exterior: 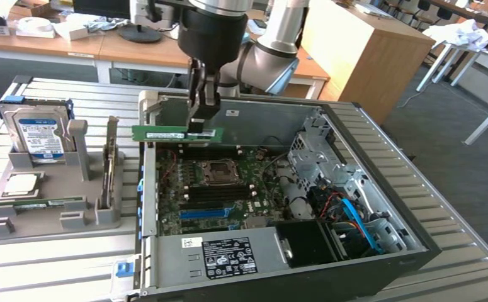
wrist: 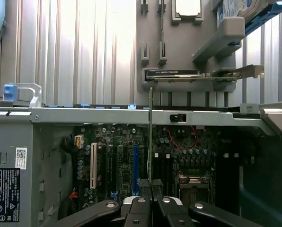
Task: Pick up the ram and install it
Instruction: 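Pick up the ram and move it above insertion slot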
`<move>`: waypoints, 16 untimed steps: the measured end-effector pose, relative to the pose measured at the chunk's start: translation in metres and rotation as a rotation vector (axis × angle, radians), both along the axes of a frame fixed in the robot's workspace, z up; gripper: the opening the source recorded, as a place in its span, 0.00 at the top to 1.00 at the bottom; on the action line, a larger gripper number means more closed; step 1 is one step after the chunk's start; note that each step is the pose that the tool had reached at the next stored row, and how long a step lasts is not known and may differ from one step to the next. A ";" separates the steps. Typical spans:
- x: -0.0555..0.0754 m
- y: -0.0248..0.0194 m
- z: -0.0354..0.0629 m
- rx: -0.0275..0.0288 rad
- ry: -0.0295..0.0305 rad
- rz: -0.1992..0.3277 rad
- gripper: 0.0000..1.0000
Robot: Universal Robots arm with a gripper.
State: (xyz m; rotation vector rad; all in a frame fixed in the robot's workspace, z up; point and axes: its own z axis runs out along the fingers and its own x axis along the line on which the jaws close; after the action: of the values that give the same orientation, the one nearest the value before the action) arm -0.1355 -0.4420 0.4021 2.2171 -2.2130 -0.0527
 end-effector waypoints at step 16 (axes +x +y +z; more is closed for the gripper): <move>0.022 0.0000 0.0000 0.0000 0.0000 0.000 0.88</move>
State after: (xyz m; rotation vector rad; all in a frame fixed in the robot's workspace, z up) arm -0.1132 -0.4420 0.4021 2.2171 -2.2130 -0.0527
